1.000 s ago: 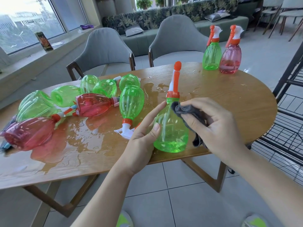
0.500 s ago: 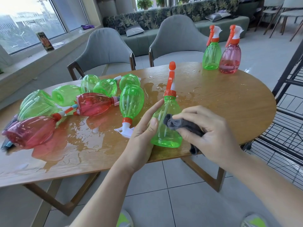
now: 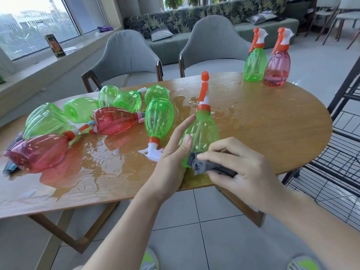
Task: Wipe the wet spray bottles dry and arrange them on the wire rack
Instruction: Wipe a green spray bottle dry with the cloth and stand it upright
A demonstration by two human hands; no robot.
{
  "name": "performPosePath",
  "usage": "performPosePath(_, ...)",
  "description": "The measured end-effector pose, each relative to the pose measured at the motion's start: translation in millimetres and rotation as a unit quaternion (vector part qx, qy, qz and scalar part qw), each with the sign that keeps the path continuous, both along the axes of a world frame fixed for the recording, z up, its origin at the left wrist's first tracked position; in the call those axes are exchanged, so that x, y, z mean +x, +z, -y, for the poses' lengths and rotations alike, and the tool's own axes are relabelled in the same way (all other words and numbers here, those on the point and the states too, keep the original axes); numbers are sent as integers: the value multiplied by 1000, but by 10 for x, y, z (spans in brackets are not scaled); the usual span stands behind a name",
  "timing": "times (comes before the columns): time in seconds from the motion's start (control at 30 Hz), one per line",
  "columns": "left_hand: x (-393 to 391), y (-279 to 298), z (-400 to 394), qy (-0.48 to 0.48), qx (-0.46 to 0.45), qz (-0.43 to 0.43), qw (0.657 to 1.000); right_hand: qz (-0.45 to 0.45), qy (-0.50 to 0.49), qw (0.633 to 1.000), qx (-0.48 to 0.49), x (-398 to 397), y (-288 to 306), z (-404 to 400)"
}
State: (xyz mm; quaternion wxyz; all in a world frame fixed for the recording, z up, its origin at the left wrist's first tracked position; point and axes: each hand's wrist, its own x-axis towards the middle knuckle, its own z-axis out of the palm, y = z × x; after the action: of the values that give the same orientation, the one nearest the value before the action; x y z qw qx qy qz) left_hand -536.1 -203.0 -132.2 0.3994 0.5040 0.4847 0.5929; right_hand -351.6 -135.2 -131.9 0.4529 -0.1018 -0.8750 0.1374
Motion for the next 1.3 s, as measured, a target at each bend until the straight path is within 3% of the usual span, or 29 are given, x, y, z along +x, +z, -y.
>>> performPosePath(0.13, -1, 3, -19, -8, -9, 8, 1000, 30, -3, 996, 84, 25, 0, 4)
performPosePath(0.23, -4, 3, -13, -19, -2, 39, 999, 15, -18, 995, 95, 30, 30, -54)
performPosePath(0.4, 13, 9, 12, -34, -1, 41, 999, -53, -71, 996, 32, 14, 168, -206)
performPosePath(0.6, 21, 0, 47, -16, 9, -58, 998, -118, -87, 976, -160, 25, 203, -360)
performPosePath(0.73, 94, 34, 56, 24, 32, -101, 994, -83, -32, 982, -164, 27, 121, -200)
performPosePath(1.0, 110, 53, 27, 35, 44, -129, 990, -93, -49, 979, -174, 4, 192, -251)
performPosePath(1.3, 63, 57, 4, 46, 4, -92, 995, 15, 11, 1000, 20, -14, -34, -38)
